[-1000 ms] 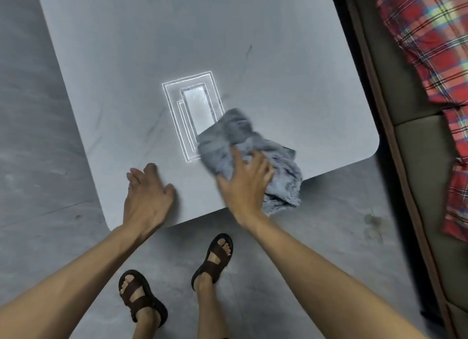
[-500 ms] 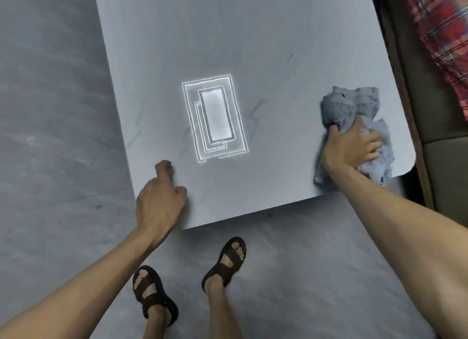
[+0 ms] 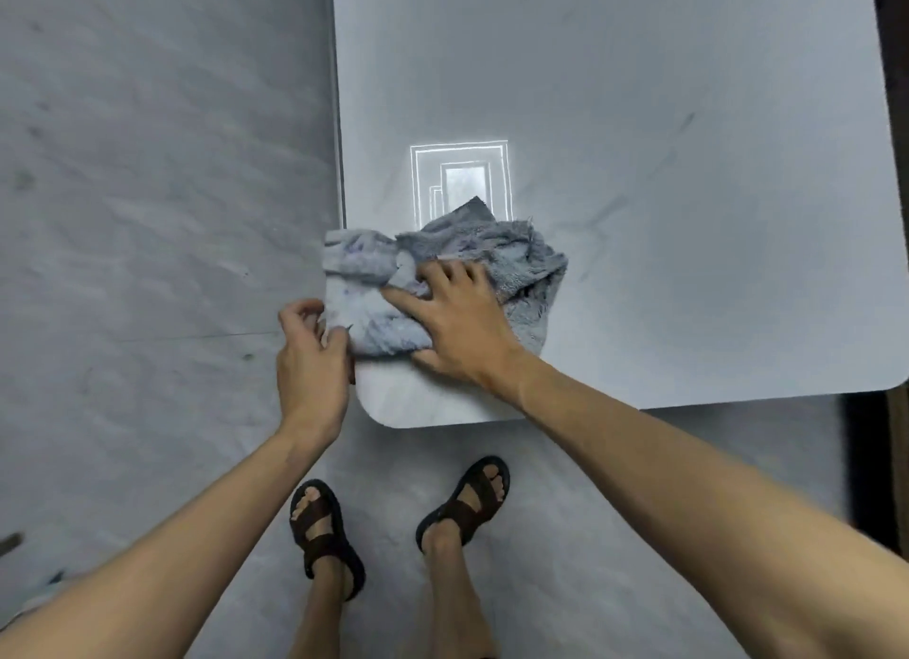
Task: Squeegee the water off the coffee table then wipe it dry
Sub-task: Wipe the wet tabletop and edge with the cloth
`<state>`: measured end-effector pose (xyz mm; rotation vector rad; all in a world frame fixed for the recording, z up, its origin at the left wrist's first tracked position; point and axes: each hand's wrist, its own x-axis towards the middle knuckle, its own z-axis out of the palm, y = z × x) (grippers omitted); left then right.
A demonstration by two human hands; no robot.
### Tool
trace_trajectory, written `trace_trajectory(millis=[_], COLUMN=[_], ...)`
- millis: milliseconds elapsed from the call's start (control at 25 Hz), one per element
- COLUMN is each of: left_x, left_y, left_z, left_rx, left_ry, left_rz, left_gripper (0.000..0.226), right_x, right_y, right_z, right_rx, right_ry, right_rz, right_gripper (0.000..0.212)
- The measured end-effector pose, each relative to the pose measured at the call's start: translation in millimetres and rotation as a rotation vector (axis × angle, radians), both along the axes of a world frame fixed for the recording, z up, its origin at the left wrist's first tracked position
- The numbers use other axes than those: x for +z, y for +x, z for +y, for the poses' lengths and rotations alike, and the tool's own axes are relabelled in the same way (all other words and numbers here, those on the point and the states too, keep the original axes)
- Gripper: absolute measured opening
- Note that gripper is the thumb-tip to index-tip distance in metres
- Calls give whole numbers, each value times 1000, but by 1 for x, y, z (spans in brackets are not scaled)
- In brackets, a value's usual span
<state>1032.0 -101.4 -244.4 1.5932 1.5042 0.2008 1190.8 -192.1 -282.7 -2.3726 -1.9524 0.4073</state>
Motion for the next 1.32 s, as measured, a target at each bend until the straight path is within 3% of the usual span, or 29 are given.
trace_trajectory(millis=[80,160,240,400,520,640,800,920,1000,1080,1160,1200,1320], left_x=[1,0,-1,-5,-8,-12,-8,4,18,32,50,60,94], left_y=[1,2,0,-8,-22,-55,-114,-160,-191,-221,-247,-260,-299], left_z=[3,1,-2,5,11,16,27,39,46,54,62,67,74], left_rx=[-14,-88,-167,-119,-98,-124,-189,-225,-256,-267,-213,-226,-470], left_ry=[-32,-147,-233,-262,-297,-338,-490,-623,-688,-712,-655,-557,-49], left_rz=[45,63,45,2,-16,21,116,82,15,-83,-157,-132,200], left_gripper=[33,36,39,36,29,27,23,32,37,36,38,46,67], right_x=[3,2,1,-1,-1,10,29,40,46,56,72,83,121], right_y=[26,63,91,84,46,-13,-117,-191,-224,-250,-270,-281,-320], right_z=[-32,-73,-122,-165,-119,-70,-10,33,56,75,89,96,115], right_rx=[268,306,-22,-1018,-1400,-1342,-928,-554,-483,-653,-960,-1090,-1350], right_ry=[20,24,35,-7,-45,-107,-133,-98,-80,-26,44,73,142], right_rz=[-10,-34,-54,-182,-180,-151,-43,144,375,668,902,1009,1331], right_gripper=[69,63,62,62,58,63,64,56,43,33,27,25,26])
